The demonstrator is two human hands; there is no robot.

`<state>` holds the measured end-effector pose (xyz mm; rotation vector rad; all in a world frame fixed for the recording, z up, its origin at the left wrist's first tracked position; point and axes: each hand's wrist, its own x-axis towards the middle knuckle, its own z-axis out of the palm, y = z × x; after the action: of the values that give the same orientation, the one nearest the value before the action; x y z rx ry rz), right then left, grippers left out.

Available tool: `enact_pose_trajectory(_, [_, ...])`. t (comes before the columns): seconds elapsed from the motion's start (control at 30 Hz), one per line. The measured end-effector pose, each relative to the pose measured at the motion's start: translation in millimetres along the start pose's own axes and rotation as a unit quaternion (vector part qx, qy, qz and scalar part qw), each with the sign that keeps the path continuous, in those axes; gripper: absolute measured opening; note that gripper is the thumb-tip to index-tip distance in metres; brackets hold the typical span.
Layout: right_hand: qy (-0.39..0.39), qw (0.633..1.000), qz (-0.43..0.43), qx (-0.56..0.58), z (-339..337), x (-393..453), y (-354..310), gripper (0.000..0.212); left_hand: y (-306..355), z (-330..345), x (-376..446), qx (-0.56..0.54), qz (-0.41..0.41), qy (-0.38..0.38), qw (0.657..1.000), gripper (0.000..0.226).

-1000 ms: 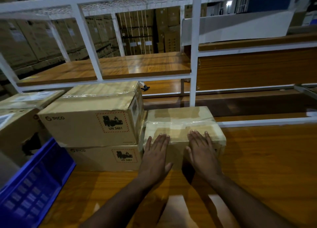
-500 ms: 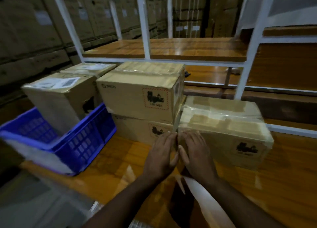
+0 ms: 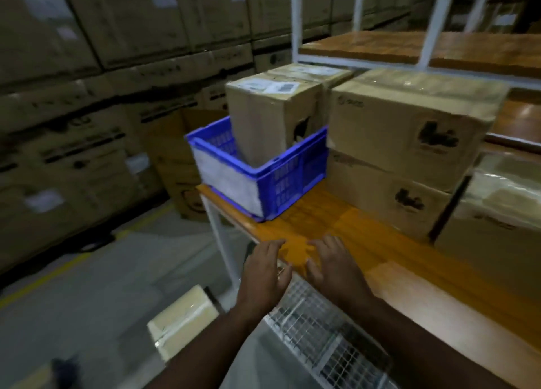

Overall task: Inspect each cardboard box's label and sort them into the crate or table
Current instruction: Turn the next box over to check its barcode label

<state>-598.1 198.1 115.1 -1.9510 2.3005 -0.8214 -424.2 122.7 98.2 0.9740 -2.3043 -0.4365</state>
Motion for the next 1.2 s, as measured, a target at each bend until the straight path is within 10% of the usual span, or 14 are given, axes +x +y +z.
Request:
enact_pose_trajectory(0.57, [-0.33,0.936,-0.115,0.048,190.7,-31.0,-229.7,0.039,-241.3,-143.3,-256.9,0.057,-0.361,-0.014,0.931,0.05])
enact_pose_trajectory(1.2, [-0.425,0.901,-0.039,0.075,422.8,127.2,-261.8,0.041,-444.5,-123.9,-226.2,0.007,-0.547,-0.059,0.835,0.059])
